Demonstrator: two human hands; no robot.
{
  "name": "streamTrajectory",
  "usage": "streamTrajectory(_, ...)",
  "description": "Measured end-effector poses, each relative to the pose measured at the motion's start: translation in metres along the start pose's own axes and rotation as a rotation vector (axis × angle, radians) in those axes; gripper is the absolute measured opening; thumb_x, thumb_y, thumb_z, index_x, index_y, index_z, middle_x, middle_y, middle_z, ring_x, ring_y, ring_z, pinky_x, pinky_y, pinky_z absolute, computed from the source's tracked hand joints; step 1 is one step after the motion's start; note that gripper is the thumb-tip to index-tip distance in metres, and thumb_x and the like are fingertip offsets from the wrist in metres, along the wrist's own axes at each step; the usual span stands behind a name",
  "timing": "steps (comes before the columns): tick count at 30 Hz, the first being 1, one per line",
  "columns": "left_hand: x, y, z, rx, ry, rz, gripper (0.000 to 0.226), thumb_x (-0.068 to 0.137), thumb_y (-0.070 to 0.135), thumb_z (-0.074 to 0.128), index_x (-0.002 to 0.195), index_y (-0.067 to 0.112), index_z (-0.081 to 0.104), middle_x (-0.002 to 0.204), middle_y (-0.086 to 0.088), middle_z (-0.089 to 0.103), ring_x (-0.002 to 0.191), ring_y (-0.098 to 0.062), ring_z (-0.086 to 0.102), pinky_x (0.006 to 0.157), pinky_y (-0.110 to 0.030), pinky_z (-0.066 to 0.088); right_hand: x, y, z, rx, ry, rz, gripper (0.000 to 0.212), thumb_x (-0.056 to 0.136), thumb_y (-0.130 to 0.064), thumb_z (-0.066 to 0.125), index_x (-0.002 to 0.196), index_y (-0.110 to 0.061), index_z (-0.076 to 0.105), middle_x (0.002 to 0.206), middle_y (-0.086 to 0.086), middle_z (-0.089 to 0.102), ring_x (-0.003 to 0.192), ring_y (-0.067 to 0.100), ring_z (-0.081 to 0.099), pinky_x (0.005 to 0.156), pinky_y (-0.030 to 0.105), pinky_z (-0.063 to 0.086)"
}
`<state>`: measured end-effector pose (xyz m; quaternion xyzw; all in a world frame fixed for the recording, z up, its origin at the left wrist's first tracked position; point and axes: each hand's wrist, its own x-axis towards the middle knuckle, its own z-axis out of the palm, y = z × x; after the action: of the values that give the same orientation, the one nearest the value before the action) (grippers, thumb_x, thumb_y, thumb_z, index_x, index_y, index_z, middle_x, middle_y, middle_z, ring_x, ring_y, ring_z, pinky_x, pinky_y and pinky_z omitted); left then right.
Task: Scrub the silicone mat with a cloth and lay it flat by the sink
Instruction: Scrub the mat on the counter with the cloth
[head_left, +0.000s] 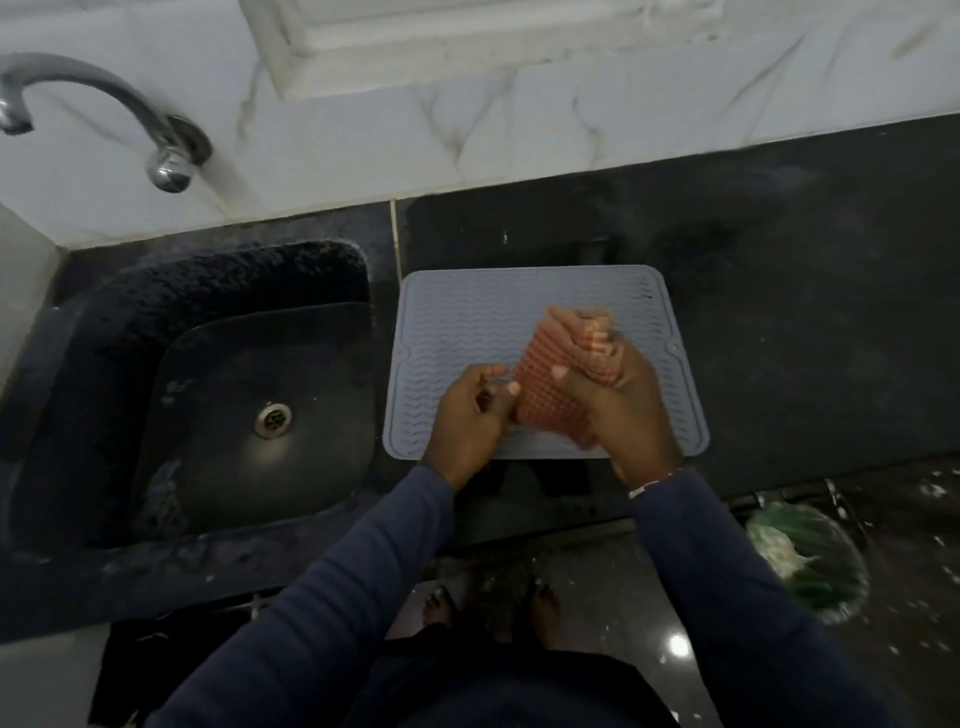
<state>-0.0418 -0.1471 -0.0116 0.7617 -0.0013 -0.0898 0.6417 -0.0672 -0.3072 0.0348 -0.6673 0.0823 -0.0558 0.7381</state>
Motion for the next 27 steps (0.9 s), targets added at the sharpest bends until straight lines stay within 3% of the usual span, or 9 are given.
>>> streamTrajectory(2,0.009,-0.011,-0.01,0.202,0.016,0.161,0.011,0.092,0.016,0.062,0.103,0.018,0.061,0.093,0.002,0.067,0.086,-0.005,0.063,0.08,-0.024,0.052,0.006,-0.008,0.0,-0.302,-0.132,-0.245,0.032,0.079,-0.007,0.074,0.11,-0.008,0.068,0.112,0.007,0.07,0.105,0.015,0.064,0.095,0.034,0.049)
streamTrajectory(4,0.018,-0.028,-0.021,0.336,-0.009,0.298,0.02,0.09,0.013,0.063,0.111,0.013,0.063,0.108,-0.004,0.067,0.1,-0.014,0.062,0.091,-0.033,0.049,0.014,0.014,-0.006,-0.727,-0.296,-0.396,0.034,0.079,-0.029,0.073,0.109,-0.015,0.07,0.121,0.005,0.066,0.117,0.021,0.058,0.106,0.044,0.038)
streamTrajectory(7,0.026,-0.055,-0.033,0.685,-0.085,0.398,0.043,0.094,0.033,0.046,0.126,0.005,0.057,0.127,-0.016,0.058,0.117,-0.029,0.051,0.104,-0.039,0.038,0.004,0.065,-0.038,-1.237,-0.469,-0.066,0.055,0.079,-0.047,0.05,0.125,-0.02,0.064,0.152,0.007,0.035,0.144,0.034,0.021,0.112,0.057,0.02)
streamTrajectory(9,0.026,-0.074,-0.042,0.843,-0.181,0.436,0.058,0.096,0.048,0.033,0.129,0.005,0.056,0.134,-0.019,0.053,0.124,-0.033,0.048,0.107,-0.047,0.036,-0.014,0.083,-0.056,-1.188,-0.442,0.023,0.04,0.072,-0.032,0.059,0.108,-0.02,0.074,0.151,0.013,0.033,0.139,0.038,0.027,0.11,0.057,0.026)
streamTrajectory(12,0.026,-0.092,-0.046,0.957,-0.235,0.453,0.063,0.096,0.053,0.027,0.13,0.009,0.056,0.14,-0.018,0.049,0.13,-0.036,0.044,0.109,-0.053,0.03,-0.03,0.081,-0.045,-0.881,-0.196,0.033,0.029,0.075,-0.041,0.061,0.082,-0.014,0.07,0.128,0.012,0.049,0.11,0.024,0.051,0.092,0.038,0.043)
streamTrajectory(14,0.029,-0.086,-0.045,0.93,-0.193,0.442,0.055,0.093,0.048,0.035,0.122,0.01,0.062,0.132,-0.018,0.055,0.123,-0.036,0.05,0.106,-0.054,0.033,-0.031,0.076,-0.023,-0.779,0.129,0.081,0.037,0.077,-0.045,0.06,0.091,-0.011,0.067,0.109,0.009,0.052,0.096,0.019,0.053,0.084,0.036,0.046)
streamTrajectory(16,0.032,-0.077,-0.042,0.905,-0.15,0.442,0.052,0.091,0.046,0.036,0.117,0.011,0.065,0.126,-0.015,0.057,0.118,-0.034,0.051,0.105,-0.053,0.033,-0.033,0.077,-0.008,-0.888,0.373,0.25,0.057,0.081,-0.06,0.058,0.119,-0.017,0.06,0.118,0.011,0.052,0.11,0.028,0.05,0.095,0.044,0.045)
streamTrajectory(21,0.036,-0.087,-0.045,0.969,-0.148,0.451,0.055,0.092,0.048,0.038,0.13,0.013,0.055,0.14,-0.017,0.048,0.13,-0.033,0.042,0.111,-0.054,0.022,-0.029,0.079,0.025,-1.196,0.322,0.472,0.088,0.075,-0.082,0.044,0.142,-0.027,0.034,0.143,0.017,0.034,0.129,0.04,0.033,0.103,0.055,0.033)
streamTrajectory(27,0.038,-0.09,-0.042,0.979,-0.129,0.446,0.052,0.093,0.041,0.034,0.13,0.011,0.056,0.141,-0.018,0.048,0.13,-0.034,0.042,0.112,-0.053,0.019,-0.021,0.095,0.068,-1.548,0.16,0.229,0.068,0.086,-0.067,0.045,0.141,-0.029,0.035,0.145,0.016,0.03,0.12,0.038,0.037,0.092,0.052,0.037)
